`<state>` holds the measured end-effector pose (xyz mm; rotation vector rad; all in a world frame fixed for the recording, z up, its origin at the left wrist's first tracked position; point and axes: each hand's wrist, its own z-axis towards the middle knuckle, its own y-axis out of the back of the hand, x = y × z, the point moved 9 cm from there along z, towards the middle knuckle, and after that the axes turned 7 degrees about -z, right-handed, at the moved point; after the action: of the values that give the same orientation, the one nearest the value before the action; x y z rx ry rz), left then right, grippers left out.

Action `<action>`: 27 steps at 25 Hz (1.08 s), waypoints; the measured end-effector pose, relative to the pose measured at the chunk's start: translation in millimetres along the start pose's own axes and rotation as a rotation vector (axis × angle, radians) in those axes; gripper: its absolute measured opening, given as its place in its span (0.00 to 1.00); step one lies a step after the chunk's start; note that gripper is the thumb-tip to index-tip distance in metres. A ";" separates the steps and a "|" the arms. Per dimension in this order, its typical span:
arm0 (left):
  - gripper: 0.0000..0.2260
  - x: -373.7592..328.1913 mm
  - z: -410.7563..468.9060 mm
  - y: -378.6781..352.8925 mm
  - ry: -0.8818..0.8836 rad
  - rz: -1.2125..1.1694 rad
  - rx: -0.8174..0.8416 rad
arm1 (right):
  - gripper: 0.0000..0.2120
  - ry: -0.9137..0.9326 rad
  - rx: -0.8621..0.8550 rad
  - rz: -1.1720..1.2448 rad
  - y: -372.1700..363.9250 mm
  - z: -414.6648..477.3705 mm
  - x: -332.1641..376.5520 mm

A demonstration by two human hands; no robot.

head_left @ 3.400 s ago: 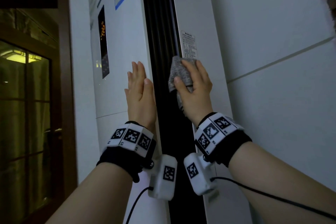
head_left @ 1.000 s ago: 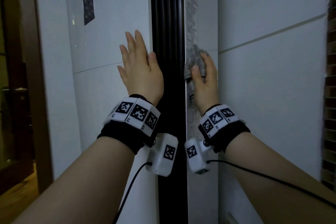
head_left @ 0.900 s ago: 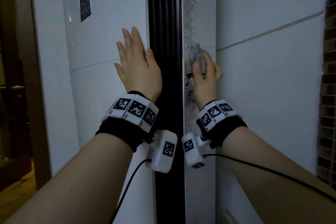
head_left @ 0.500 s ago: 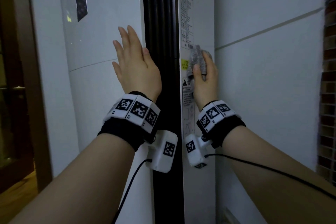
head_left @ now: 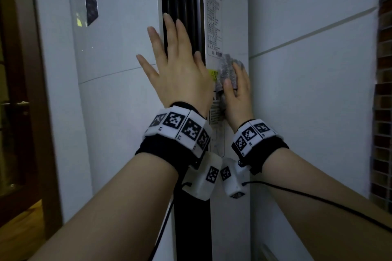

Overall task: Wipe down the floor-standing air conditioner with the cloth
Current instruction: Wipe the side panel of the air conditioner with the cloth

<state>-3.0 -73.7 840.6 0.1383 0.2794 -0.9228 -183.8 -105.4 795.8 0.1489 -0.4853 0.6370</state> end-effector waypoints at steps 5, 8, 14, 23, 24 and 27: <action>0.27 -6.9 -2.1 -12.8 -0.026 0.166 0.015 | 0.22 -0.066 0.000 0.024 3.5 10.3 -13.9; 0.27 -7.3 -5.2 -14.6 -0.040 0.213 0.012 | 0.21 -0.064 -0.007 0.068 5.3 13.2 -22.7; 0.26 -7.5 -4.8 -13.7 -0.061 0.262 -0.032 | 0.21 -0.092 -0.083 0.035 6.6 19.0 -32.7; 0.25 -7.0 -6.2 -14.3 -0.096 0.304 -0.073 | 0.20 -0.085 -0.122 0.101 8.7 23.3 -47.2; 0.25 -6.9 -6.2 -14.3 -0.100 0.307 -0.072 | 0.20 -0.068 -0.122 0.114 8.6 22.1 -47.1; 0.25 -6.7 -6.2 -13.9 -0.104 0.312 -0.063 | 0.20 -0.220 -0.139 0.119 13.3 35.2 -67.0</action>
<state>-19.0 -75.4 836.6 0.0721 0.1833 -0.6090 -252.1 -140.5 794.5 0.0590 -0.7526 0.7045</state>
